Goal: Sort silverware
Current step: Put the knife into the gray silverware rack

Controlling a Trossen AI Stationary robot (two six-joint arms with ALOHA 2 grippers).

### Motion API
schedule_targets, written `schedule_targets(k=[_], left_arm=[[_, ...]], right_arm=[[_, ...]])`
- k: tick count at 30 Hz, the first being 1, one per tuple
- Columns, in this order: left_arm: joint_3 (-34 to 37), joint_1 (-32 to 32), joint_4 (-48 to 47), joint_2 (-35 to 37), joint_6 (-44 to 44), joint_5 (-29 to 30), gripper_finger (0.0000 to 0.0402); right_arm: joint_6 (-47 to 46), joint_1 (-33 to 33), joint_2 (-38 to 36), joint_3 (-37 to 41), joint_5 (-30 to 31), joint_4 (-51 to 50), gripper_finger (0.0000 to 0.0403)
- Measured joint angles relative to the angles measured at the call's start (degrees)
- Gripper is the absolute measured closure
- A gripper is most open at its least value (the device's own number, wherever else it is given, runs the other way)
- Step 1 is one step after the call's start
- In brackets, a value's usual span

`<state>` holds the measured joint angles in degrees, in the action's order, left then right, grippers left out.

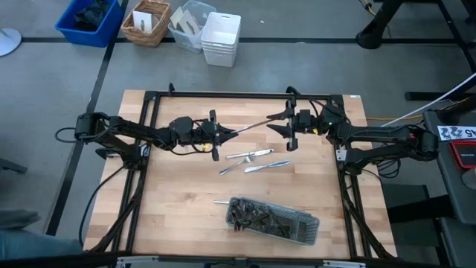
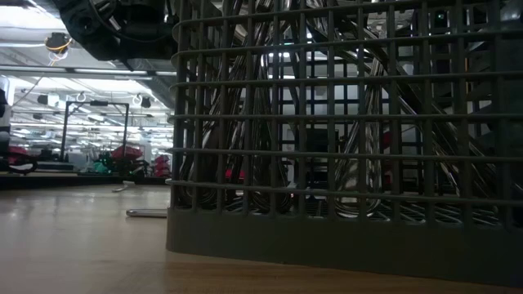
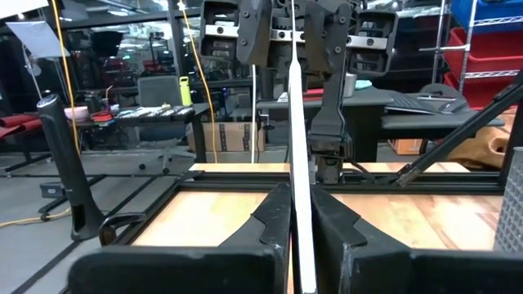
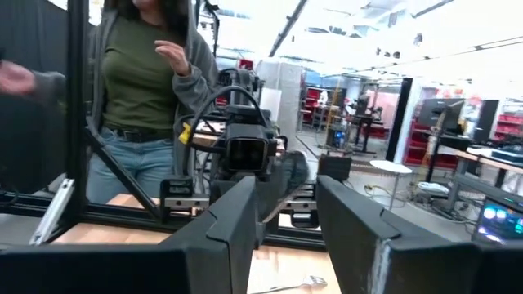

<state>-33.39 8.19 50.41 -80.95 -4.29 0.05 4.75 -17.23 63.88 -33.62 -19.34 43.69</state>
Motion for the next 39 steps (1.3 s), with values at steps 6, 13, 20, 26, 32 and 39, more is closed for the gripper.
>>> schedule_targets(k=[6, 13, 20, 26, 32, 39], left_arm=[[0.0, 0.0, 0.0, 0.0, 0.0, 0.0, 0.0388], [0.0, 0.0, 0.0, 0.0, 0.0, 0.0, 0.0389], [0.0, 0.0, 0.0, 0.0, 0.0, 0.0, 0.0389], [0.0, 0.0, -0.1, 0.0, -0.2, 0.0, 0.0386], [0.0, 0.0, -0.2, 0.0, -0.3, 0.0, 0.0386], [0.0, 0.0, -0.7, 0.0, 0.5, 0.1, 0.0355]], right_arm=[[-0.2, 0.0, 1.3, 0.0, -2.8, 2.3, 0.0269], [-0.5, 0.0, 4.9, -0.1, -3.4, 7.2, 0.0269], [-0.6, 0.0, 5.4, -0.1, -3.3, 8.5, 0.0278], [-0.5, 0.0, 5.4, -0.1, -3.3, 9.3, 0.0327], [-0.7, 0.0, 5.4, -0.1, -3.4, 9.3, 0.039], [-3.1, 0.0, 5.4, -0.1, -2.2, 9.2, 0.0393]])
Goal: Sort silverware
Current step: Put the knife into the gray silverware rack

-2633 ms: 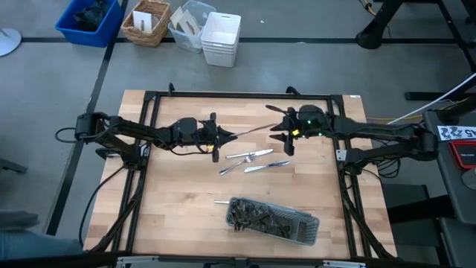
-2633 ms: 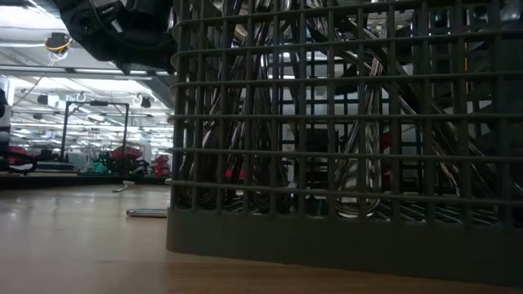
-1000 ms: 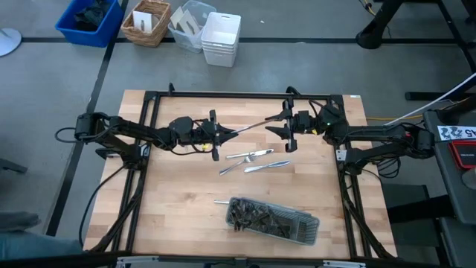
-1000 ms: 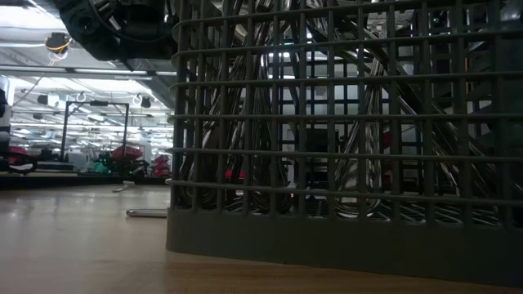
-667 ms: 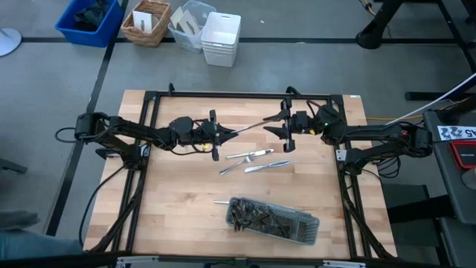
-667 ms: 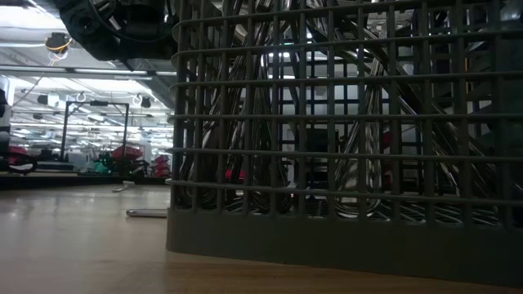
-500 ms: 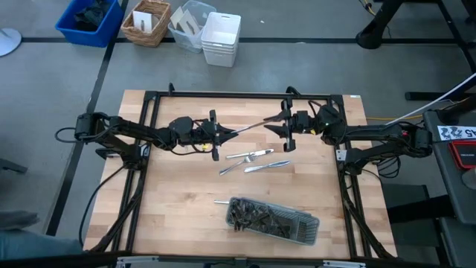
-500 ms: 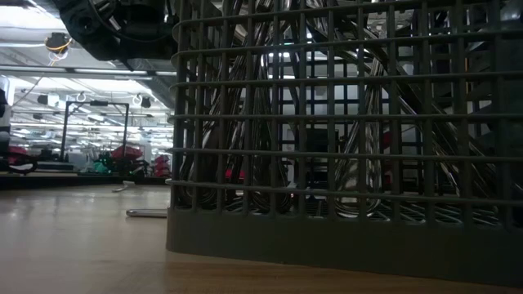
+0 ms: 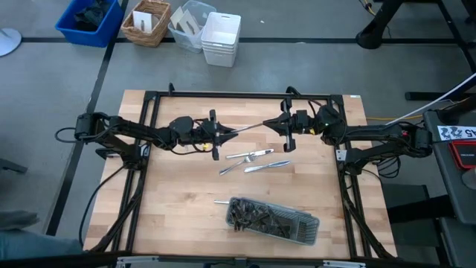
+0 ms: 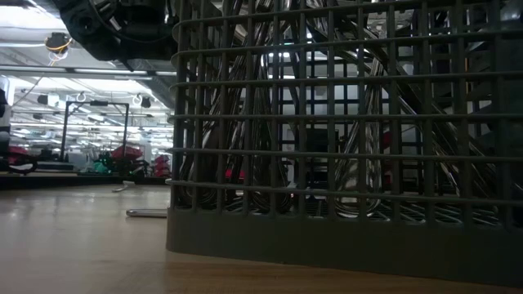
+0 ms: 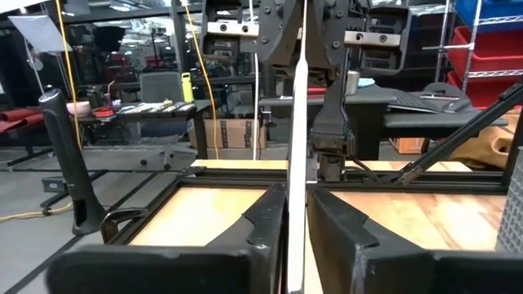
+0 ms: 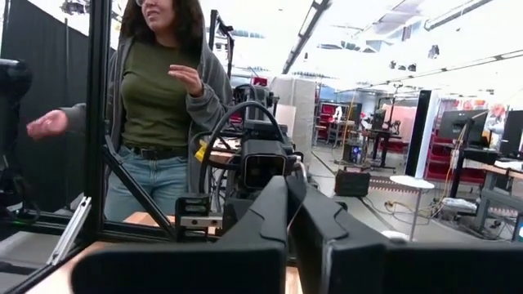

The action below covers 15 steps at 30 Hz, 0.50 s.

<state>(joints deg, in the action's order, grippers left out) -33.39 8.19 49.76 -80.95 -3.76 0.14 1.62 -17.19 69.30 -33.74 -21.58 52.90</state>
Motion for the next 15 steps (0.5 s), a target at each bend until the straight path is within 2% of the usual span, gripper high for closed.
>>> schedule_targets(k=[5, 9, 15], left_arm=[[0.0, 0.0, -0.5, 0.0, 2.3, 0.0, 0.0329], [0.0, 0.0, -4.7, 0.1, 8.1, -0.2, 0.0299], [0.0, 0.0, -13.1, 0.1, 9.5, -0.2, 0.0275]], right_arm=[[-0.4, 0.0, -1.4, 0.0, 0.1, -0.1, 0.0395], [-2.9, -0.1, -4.6, 0.0, 0.5, -1.0, 0.0398], [-4.7, -0.1, -12.9, 0.0, 0.0, -11.2, 0.0399]])
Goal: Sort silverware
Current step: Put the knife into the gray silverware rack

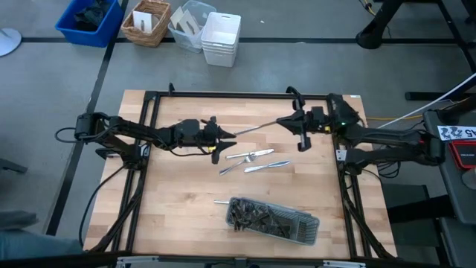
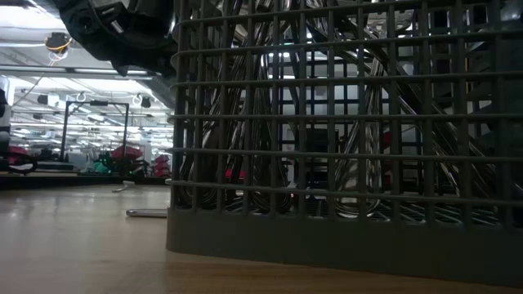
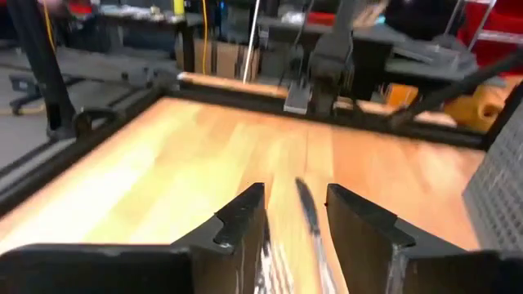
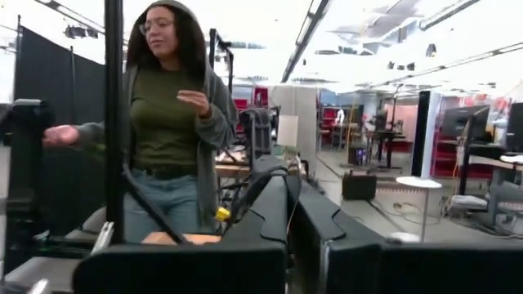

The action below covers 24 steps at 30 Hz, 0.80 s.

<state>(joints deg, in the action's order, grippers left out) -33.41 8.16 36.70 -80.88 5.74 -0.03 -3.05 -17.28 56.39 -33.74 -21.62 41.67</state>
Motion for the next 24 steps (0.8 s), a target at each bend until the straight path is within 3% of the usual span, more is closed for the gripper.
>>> schedule_targets(k=[5, 12, 18, 24], left_arm=[[0.0, 0.0, -0.9, 0.0, 0.4, 0.0, 0.0274], [0.0, 0.0, -0.9, 0.0, 0.5, 0.0, 0.0279], [0.0, 0.0, -0.9, 0.0, 1.8, 0.0, 0.0279], [0.0, 0.0, -0.9, 0.0, 6.4, 0.0, 0.0279]], right_arm=[[-4.7, 0.0, -7.4, 0.0, -4.9, -4.4, 0.0399], [-15.5, 0.0, -14.6, 0.0, -22.7, -7.5, 0.04], [-22.9, 0.0, -15.9, 0.0, -33.8, -9.2, 0.04], [-28.0, 0.0, -15.8, -1.2, -38.2, -8.8, 0.04]])
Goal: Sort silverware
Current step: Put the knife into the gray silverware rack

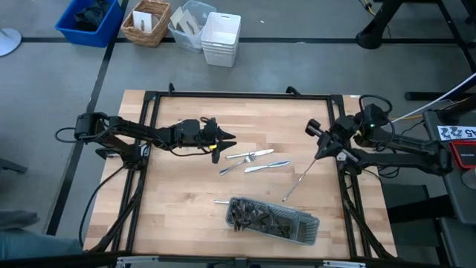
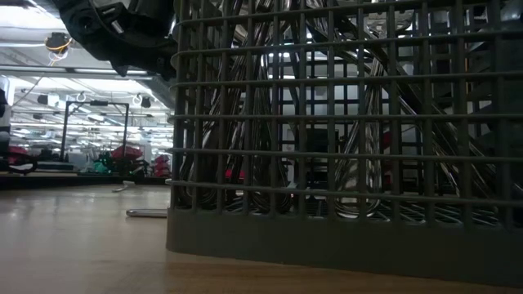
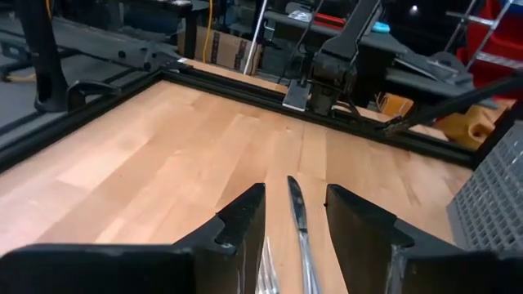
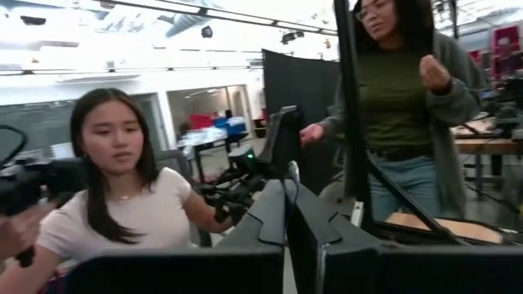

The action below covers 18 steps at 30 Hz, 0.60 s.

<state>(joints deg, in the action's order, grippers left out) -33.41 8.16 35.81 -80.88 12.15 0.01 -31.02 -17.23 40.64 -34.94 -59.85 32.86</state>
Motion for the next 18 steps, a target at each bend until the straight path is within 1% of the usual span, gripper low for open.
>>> schedule_targets(k=[4, 11, 18], left_arm=[[0.0, 0.0, 0.0, 0.0, 2.3, 0.0, 0.0279], [0.0, 0.0, 1.8, 0.0, 2.9, 0.1, 0.0279], [0.0, 0.0, 3.5, 0.0, 2.9, 0.1, 0.0279]], right_arm=[[-0.7, 1.6, 0.6, -1.3, -2.1, 0.0, 0.04], [2.4, 10.8, 5.4, -4.0, -6.0, -0.1, 0.04], [9.2, 16.3, 11.8, -6.6, -5.6, -6.3, 0.04]])
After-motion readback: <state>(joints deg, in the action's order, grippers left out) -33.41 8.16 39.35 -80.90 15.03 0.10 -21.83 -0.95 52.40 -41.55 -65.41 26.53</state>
